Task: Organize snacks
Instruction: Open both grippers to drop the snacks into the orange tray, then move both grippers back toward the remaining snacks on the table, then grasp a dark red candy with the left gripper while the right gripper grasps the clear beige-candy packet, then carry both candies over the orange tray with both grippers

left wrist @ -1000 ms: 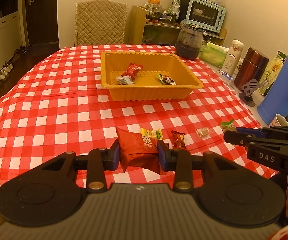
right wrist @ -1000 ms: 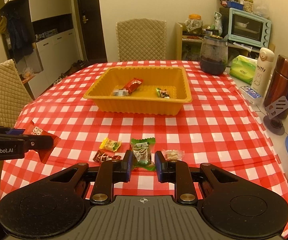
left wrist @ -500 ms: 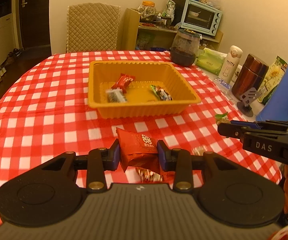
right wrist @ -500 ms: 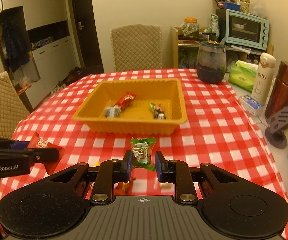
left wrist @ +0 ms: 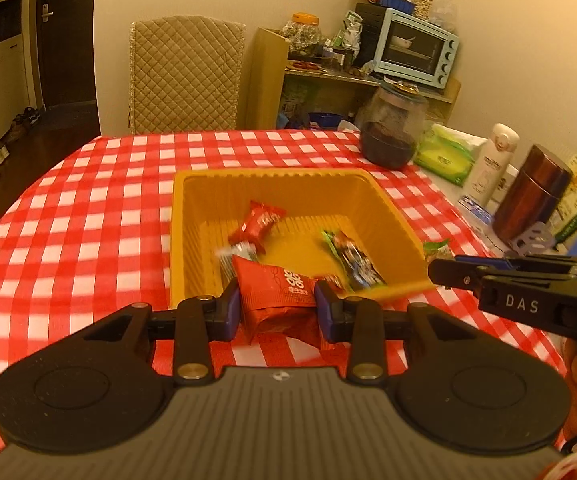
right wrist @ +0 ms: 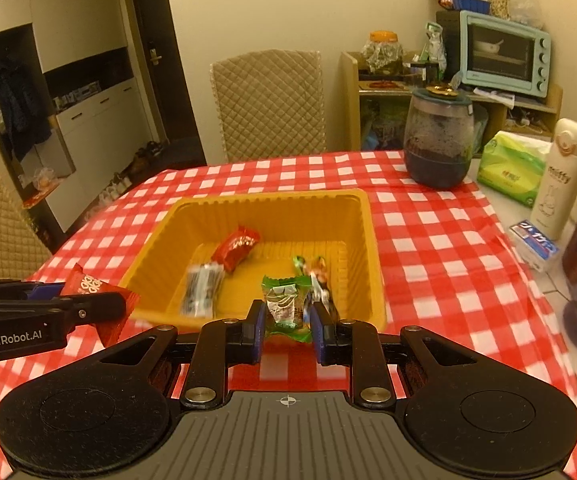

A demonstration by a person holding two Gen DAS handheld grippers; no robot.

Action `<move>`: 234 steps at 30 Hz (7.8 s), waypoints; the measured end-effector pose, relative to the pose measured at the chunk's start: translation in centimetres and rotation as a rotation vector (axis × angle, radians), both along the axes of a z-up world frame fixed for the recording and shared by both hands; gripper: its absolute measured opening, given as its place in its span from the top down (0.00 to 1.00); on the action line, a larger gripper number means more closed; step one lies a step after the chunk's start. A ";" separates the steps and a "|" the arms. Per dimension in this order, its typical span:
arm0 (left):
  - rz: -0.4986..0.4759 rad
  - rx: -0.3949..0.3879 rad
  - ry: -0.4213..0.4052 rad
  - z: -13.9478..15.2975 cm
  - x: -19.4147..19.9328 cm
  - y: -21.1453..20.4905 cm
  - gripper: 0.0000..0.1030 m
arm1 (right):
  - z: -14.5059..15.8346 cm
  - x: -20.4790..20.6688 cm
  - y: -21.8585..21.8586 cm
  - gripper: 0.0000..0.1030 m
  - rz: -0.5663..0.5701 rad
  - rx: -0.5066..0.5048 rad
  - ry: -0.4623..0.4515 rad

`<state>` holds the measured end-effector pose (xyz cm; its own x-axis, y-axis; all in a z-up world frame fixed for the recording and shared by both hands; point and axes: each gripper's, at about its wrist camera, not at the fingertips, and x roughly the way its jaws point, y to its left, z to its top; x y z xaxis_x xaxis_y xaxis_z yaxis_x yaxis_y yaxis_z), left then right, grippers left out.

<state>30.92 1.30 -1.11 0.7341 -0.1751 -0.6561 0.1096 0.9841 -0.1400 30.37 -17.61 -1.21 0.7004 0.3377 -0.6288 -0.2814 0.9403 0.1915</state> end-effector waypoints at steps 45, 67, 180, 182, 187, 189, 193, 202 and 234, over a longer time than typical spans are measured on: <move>0.074 -0.008 0.027 -1.8 0.6 2.6 0.60 | -1.5 6.3 0.9 0.29 -0.025 0.067 0.020; 0.135 -0.063 0.045 -0.7 -12.9 2.7 0.54 | -0.4 -10.5 -5.0 0.29 -0.156 0.119 0.064; -0.025 0.070 0.086 -9.3 -10.5 -3.7 0.83 | -10.9 -7.1 -1.4 0.67 -0.055 -0.120 0.072; -0.021 0.068 0.085 -9.2 -10.7 -3.7 0.83 | -10.6 -7.3 -1.5 0.68 -0.061 -0.120 0.063; -0.011 0.062 0.077 -8.7 -10.8 -3.4 0.83 | -9.8 -7.8 -1.5 0.68 -0.060 -0.118 0.049; -0.007 0.060 0.068 -8.4 -10.9 -3.3 0.83 | -9.5 -8.0 -1.6 0.68 -0.063 -0.116 0.046; -0.002 0.060 0.054 -7.6 -11.0 -3.2 0.83 | -8.7 -8.5 -1.6 0.68 -0.063 -0.113 0.030; 0.009 0.056 0.015 -5.9 -10.9 -2.8 0.83 | -6.1 -8.8 -1.1 0.68 -0.057 -0.098 -0.017; 0.056 0.021 -0.075 -0.7 2.3 0.5 0.83 | 0.2 3.1 1.6 0.68 -0.005 -0.028 -0.104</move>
